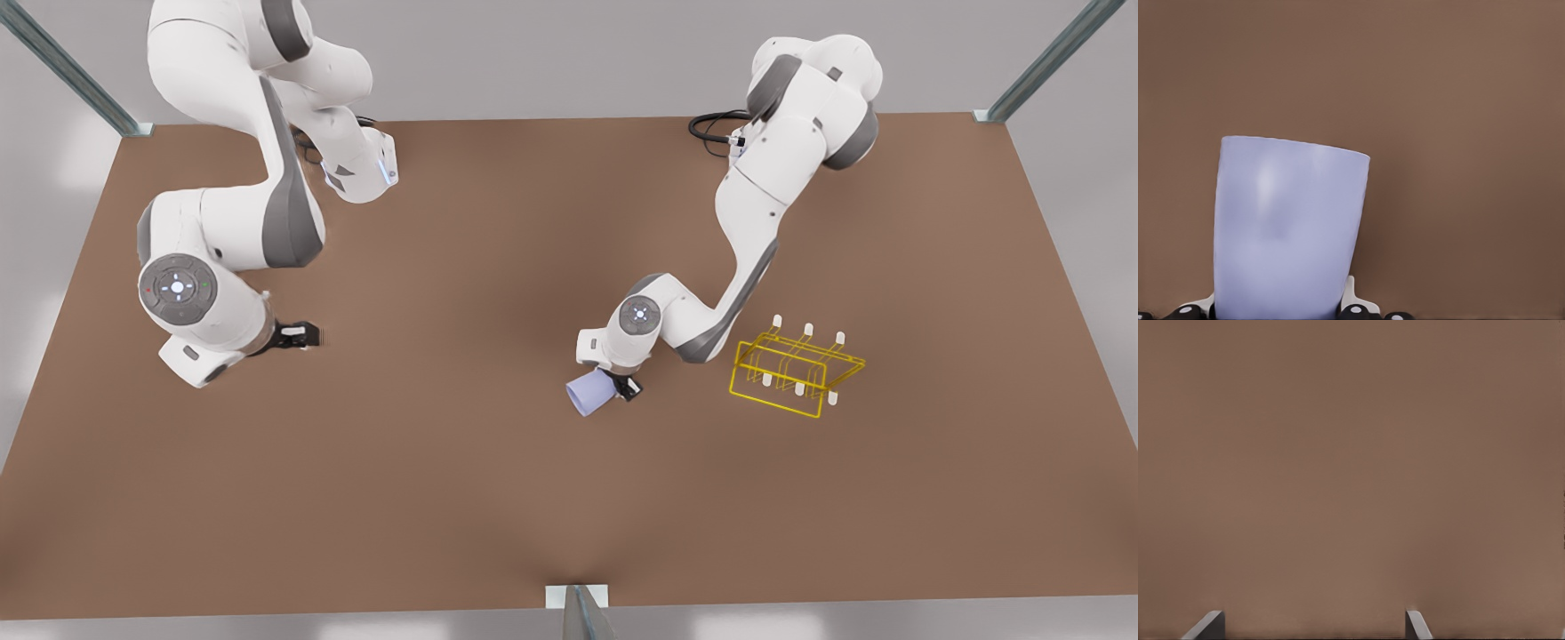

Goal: Place the cup on the cup holder

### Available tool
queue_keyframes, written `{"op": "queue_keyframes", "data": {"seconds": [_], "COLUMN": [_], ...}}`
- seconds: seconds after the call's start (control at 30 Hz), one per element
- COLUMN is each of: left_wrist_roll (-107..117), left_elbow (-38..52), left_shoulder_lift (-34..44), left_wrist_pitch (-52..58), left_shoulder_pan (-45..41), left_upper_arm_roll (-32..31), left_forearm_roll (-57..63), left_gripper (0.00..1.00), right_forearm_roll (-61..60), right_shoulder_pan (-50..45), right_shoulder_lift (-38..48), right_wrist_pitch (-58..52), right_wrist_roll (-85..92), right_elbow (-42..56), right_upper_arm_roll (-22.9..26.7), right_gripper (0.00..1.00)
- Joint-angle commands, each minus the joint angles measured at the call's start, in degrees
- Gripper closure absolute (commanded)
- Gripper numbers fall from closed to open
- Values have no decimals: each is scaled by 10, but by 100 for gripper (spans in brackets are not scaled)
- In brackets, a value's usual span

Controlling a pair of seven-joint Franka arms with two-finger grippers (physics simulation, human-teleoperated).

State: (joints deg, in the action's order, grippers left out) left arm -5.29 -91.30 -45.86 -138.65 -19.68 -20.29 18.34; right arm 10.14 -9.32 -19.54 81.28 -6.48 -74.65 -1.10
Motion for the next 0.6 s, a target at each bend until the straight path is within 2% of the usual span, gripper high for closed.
{"op": "queue_keyframes", "data": {"seconds": [0.0, 0.07, 0.23, 0.33, 0.37, 0.43, 0.57], "left_wrist_roll": [-9, -12, -83, -233, -257, -375, -501], "left_elbow": [2, 10, 137, 199, 200, 199, 198], "left_shoulder_lift": [5, 31, 48, 46, 46, 42, 24], "left_wrist_pitch": [54, 127, 457, 622, 640, 714, 810], "left_shoulder_pan": [0, 0, -4, -38, -43, -81, -115], "left_upper_arm_roll": [0, 0, -13, -19, -19, -18, -18], "left_forearm_roll": [-6, 1, 43, 179, 211, 373, 557], "left_gripper": [35, 35, 35, 35, 35, 35, 35], "right_forearm_roll": [-1, 1, -14, -14, -15, -14, -13], "right_shoulder_pan": [5, 9, 24, 28, 29, 25, 27], "right_shoulder_lift": [0, 0, 1, 1, 1, 0, 0], "right_wrist_pitch": [-31, -31, -31, -31, -31, -31, -31], "right_wrist_roll": [-57, -57, -56, -56, -56, -56, -56], "right_elbow": [1, 1, 1, 2, 2, 2, 2], "right_upper_arm_roll": [0, 0, 0, 0, 0, -1, -1], "right_gripper": [0, 0, 0, 0, 0, 0, 0]}}
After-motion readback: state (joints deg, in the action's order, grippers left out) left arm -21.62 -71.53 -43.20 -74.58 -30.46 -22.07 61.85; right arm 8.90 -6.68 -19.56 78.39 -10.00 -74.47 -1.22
